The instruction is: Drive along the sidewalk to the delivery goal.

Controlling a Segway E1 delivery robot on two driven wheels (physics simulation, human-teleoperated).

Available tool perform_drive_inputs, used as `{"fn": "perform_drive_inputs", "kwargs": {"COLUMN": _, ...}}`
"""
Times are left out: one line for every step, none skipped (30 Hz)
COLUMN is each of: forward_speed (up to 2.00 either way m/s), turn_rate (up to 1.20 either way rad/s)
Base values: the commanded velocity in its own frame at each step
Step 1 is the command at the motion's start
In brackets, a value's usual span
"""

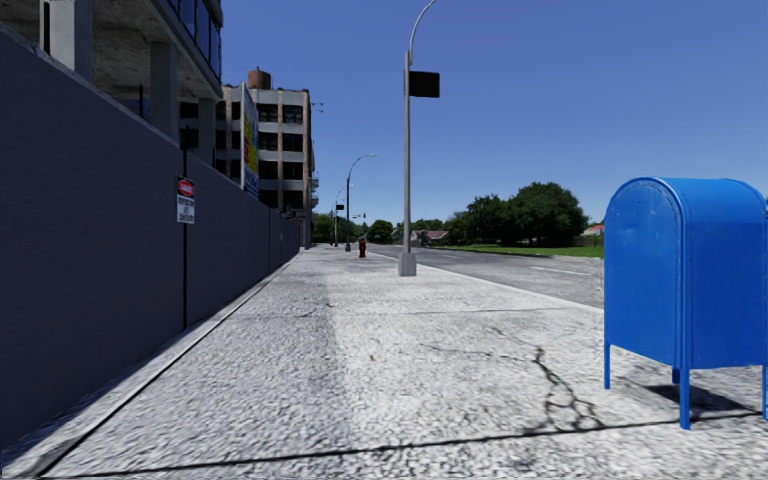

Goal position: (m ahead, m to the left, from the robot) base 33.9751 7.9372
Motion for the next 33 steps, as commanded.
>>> {"fn": "perform_drive_inputs", "kwargs": {"forward_speed": 2.00, "turn_rate": 0.04}}
{"fn": "perform_drive_inputs", "kwargs": {"forward_speed": 2.00, "turn_rate": 0.11}}
{"fn": "perform_drive_inputs", "kwargs": {"forward_speed": 2.00, "turn_rate": 0.13}}
{"fn": "perform_drive_inputs", "kwargs": {"forward_speed": 2.00, "turn_rate": 0.14}}
{"fn": "perform_drive_inputs", "kwargs": {"forward_speed": 2.00, "turn_rate": 0.14}}
{"fn": "perform_drive_inputs", "kwargs": {"forward_speed": 2.00, "turn_rate": 0.21}}
{"fn": "perform_drive_inputs", "kwargs": {"forward_speed": 2.00, "turn_rate": 0.27}}
{"fn": "perform_drive_inputs", "kwargs": {"forward_speed": 2.00, "turn_rate": 0.27}}
{"fn": "perform_drive_inputs", "kwargs": {"forward_speed": 2.00, "turn_rate": 0.29}}
{"fn": "perform_drive_inputs", "kwargs": {"forward_speed": 2.00, "turn_rate": 0.29}}
{"fn": "perform_drive_inputs", "kwargs": {"forward_speed": 2.00, "turn_rate": 0.19}}
{"fn": "perform_drive_inputs", "kwargs": {"forward_speed": 2.00, "turn_rate": 0.19}}
{"fn": "perform_drive_inputs", "kwargs": {"forward_speed": 2.00, "turn_rate": 0.02}}
{"fn": "perform_drive_inputs", "kwargs": {"forward_speed": 2.00, "turn_rate": 0.00}}
{"fn": "perform_drive_inputs", "kwargs": {"forward_speed": 2.00, "turn_rate": 0.00}}
{"fn": "perform_drive_inputs", "kwargs": {"forward_speed": 2.00, "turn_rate": 0.00}}
{"fn": "perform_drive_inputs", "kwargs": {"forward_speed": 2.00, "turn_rate": 0.00}}
{"fn": "perform_drive_inputs", "kwargs": {"forward_speed": 2.00, "turn_rate": 0.00}}
{"fn": "perform_drive_inputs", "kwargs": {"forward_speed": 2.00, "turn_rate": 0.00}}
{"fn": "perform_drive_inputs", "kwargs": {"forward_speed": 2.00, "turn_rate": 0.00}}
{"fn": "perform_drive_inputs", "kwargs": {"forward_speed": 2.00, "turn_rate": 0.00}}
{"fn": "perform_drive_inputs", "kwargs": {"forward_speed": 2.00, "turn_rate": 0.00}}
{"fn": "perform_drive_inputs", "kwargs": {"forward_speed": 2.00, "turn_rate": 0.00}}
{"fn": "perform_drive_inputs", "kwargs": {"forward_speed": 2.00, "turn_rate": 0.07}}
{"fn": "perform_drive_inputs", "kwargs": {"forward_speed": 2.00, "turn_rate": 0.07}}
{"fn": "perform_drive_inputs", "kwargs": {"forward_speed": 2.00, "turn_rate": 0.30}}
{"fn": "perform_drive_inputs", "kwargs": {"forward_speed": 2.00, "turn_rate": 0.36}}
{"fn": "perform_drive_inputs", "kwargs": {"forward_speed": 2.00, "turn_rate": 0.38}}
{"fn": "perform_drive_inputs", "kwargs": {"forward_speed": 2.00, "turn_rate": 0.38}}
{"fn": "perform_drive_inputs", "kwargs": {"forward_speed": 2.00, "turn_rate": 0.36}}
{"fn": "perform_drive_inputs", "kwargs": {"forward_speed": 2.00, "turn_rate": 0.19}}
{"fn": "perform_drive_inputs", "kwargs": {"forward_speed": 2.00, "turn_rate": 0.19}}
{"fn": "perform_drive_inputs", "kwargs": {"forward_speed": 2.00, "turn_rate": 0.14}}
